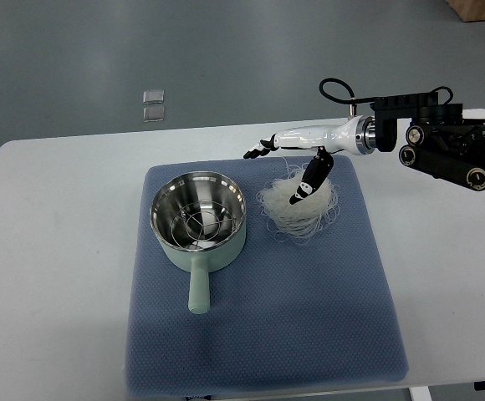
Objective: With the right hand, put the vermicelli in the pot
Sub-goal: 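Reach the right hand over the white vermicelli bundle and lower fingers into it, then close the right hand fingers around the vermicelli bundle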
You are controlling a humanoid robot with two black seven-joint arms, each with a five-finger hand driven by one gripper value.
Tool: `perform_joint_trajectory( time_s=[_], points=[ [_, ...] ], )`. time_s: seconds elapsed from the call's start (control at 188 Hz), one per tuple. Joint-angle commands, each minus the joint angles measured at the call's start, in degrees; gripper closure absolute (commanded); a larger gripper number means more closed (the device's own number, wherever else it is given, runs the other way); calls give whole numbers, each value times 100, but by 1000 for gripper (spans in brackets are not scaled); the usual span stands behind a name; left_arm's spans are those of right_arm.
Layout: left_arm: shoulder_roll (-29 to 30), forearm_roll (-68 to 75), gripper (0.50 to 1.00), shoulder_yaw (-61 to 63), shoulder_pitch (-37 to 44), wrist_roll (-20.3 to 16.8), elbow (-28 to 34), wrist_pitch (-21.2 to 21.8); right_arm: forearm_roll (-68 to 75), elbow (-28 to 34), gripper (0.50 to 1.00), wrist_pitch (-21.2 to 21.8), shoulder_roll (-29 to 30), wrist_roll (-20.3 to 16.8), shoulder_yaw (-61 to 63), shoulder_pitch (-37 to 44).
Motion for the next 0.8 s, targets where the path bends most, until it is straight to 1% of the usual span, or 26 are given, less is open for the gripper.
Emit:
perform_joint_trajectory(
  time_s=[0.0,0.101,0.244,0.425,0.515,0.558,0.584,0.59,0.595,0.6,0.606,0.611,0.616,0.622,0.627,0.632,0.638,0.643,0.648,0.654,0.659,0.664,0.67,0.675,0.68,0.797],
  points=[
    [0,1,500,-11,1,0,1,-4,-68,-41,576,-25,83,-42,-188,-27],
    [0,1,500,-20,1,0,1,-4,-165,-235,579,-131,206,-130,-329,-89],
    [0,-8,500,-11,1,0,-8,-13,-507,-709,579,-544,373,-297,-399,-379],
    [0,1,500,7,1,0,-17,-13,-1044,-1078,587,-597,567,-411,-390,-607],
    [0,1,500,7,1,0,-25,-4,-1114,-1175,615,-597,654,-411,-390,-660],
    [0,1,500,7,1,0,-25,-13,-1105,-1175,644,-606,690,-411,-381,-669],
    [0,1,500,7,1,0,-34,-13,-1105,-1175,685,-641,707,-402,-381,-678],
    [0,1,500,7,1,0,-34,-13,-1105,-1175,685,-641,707,-402,-381,-678],
    [0,1,500,7,1,0,-34,-13,-1105,-1175,701,-649,716,-402,-381,-678],
    [0,1,500,7,1,0,-34,-13,-1105,-1175,701,-650,716,-402,-381,-678],
    [0,1,500,7,1,0,-34,-13,-1105,-1175,721,-667,716,-402,-381,-678],
    [0,1,500,7,1,0,-34,-13,-1105,-1175,722,-667,716,-402,-381,-678],
    [0,1,500,15,1,0,-34,-4,-1105,-1175,750,-693,725,-402,-381,-686],
    [0,1,500,15,1,0,-34,-4,-1105,-1175,750,-693,725,-402,-381,-687],
    [0,1,500,15,1,0,-34,-12,-1105,-1166,783,-711,725,-402,-373,-687],
    [0,1,500,15,1,0,-34,-13,-1105,-1166,783,-711,725,-402,-373,-687],
    [0,1,500,7,1,0,-34,-4,-1105,-1175,825,-720,725,-402,-373,-687],
    [0,1,500,7,1,0,-34,-4,-1105,-1175,826,-720,725,-402,-373,-687],
    [0,1,500,7,1,0,-34,-4,-1105,-1166,874,-737,733,-402,-373,-687],
    [0,1,500,7,1,0,-34,-4,-1105,-1166,875,-737,734,-402,-373,-687],
    [0,1,500,7,1,0,-34,-4,-1105,-1166,928,-755,734,-402,-373,-687],
    [0,1,500,7,1,0,-34,-4,-1105,-1166,928,-755,734,-402,-373,-687],
    [0,1,500,7,1,0,-34,-12,-1114,-1175,983,-772,742,-402,-373,-687],
    [0,1,500,7,1,0,-34,-13,-1114,-1175,983,-773,742,-402,-373,-687],
    [0,1,500,7,1,0,-34,-13,-1114,-1175,1000,-790,760,-402,-381,-687],
    [0,1,500,7,1,0,-25,-12,-1079,-1184,1000,-1168,786,-411,-337,-625]
  ],
)
